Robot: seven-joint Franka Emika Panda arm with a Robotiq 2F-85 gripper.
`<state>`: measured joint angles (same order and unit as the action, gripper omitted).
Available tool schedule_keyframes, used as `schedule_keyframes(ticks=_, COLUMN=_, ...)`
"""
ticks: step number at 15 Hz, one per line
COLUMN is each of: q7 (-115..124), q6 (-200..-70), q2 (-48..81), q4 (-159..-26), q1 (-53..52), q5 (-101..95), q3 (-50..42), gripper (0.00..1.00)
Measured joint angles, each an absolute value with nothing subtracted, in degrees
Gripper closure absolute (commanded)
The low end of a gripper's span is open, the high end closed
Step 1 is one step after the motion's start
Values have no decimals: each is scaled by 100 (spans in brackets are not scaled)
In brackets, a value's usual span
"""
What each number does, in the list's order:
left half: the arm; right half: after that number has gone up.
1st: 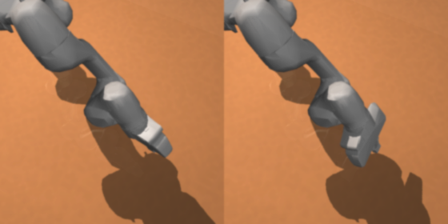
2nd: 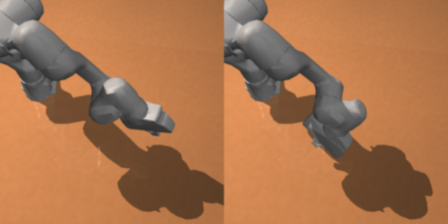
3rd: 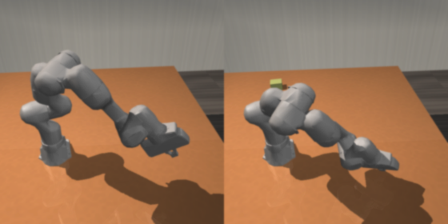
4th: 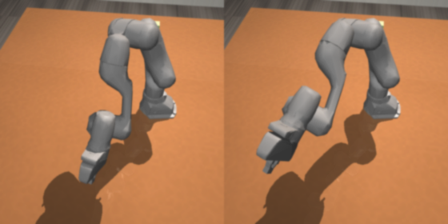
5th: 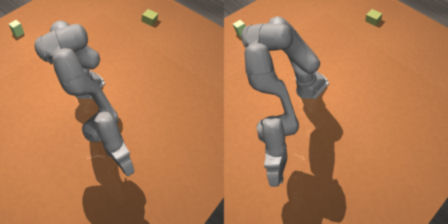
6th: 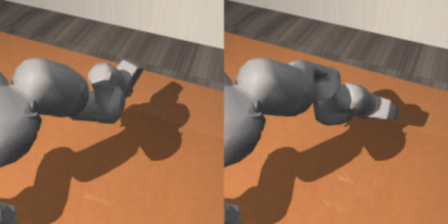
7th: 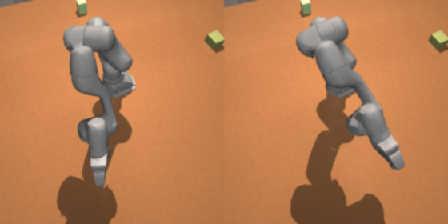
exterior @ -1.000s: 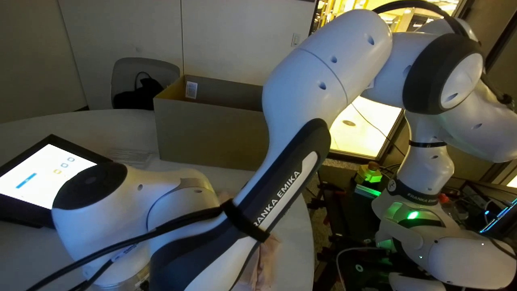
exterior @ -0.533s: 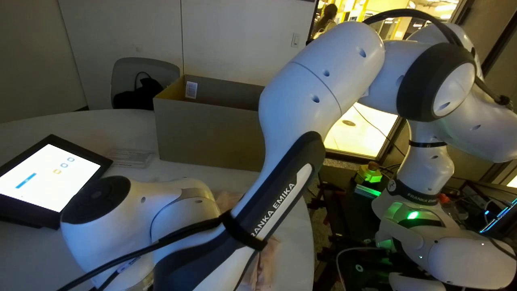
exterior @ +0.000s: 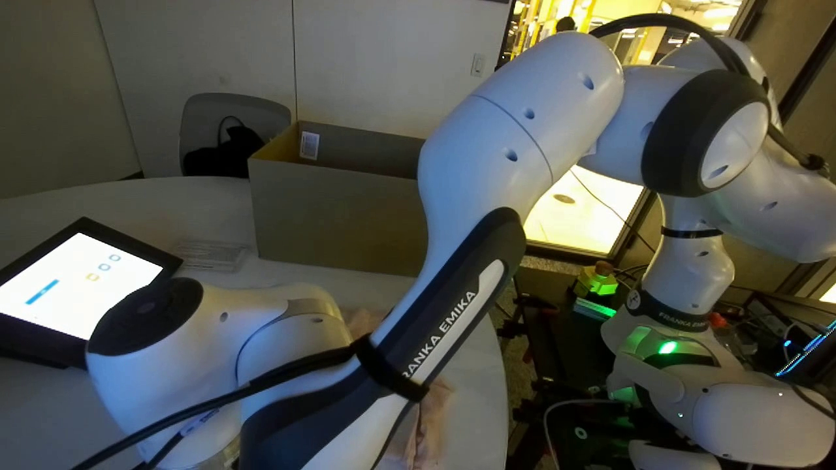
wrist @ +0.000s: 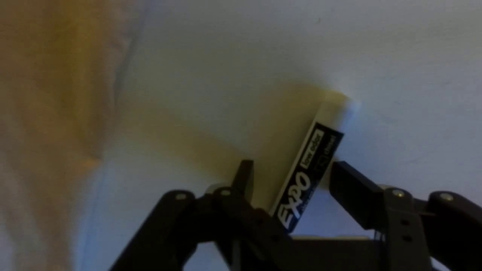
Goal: Put the marker on the cloth and wrap it up, the put the cloth in the box
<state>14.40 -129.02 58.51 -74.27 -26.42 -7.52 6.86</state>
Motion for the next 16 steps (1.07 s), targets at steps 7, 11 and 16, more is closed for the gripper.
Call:
schedule_keyframes(ticks=7, q7=1354, q6=-12622, q2=5846, q4=-7285, q1=-2654, q5=-752, q3=690, gripper=91)
schedule_keyframes(ticks=11, q7=1304, q6=-12406, q2=5842, q4=-7246, q1=-2653, q5=-752, q3=696, gripper=91)
schedule_keyframes(ticks=16, q7=1303, q6=-12022, q2=5752, q4=-7252, q1=-2634, q5=-752, q3=693, gripper=91)
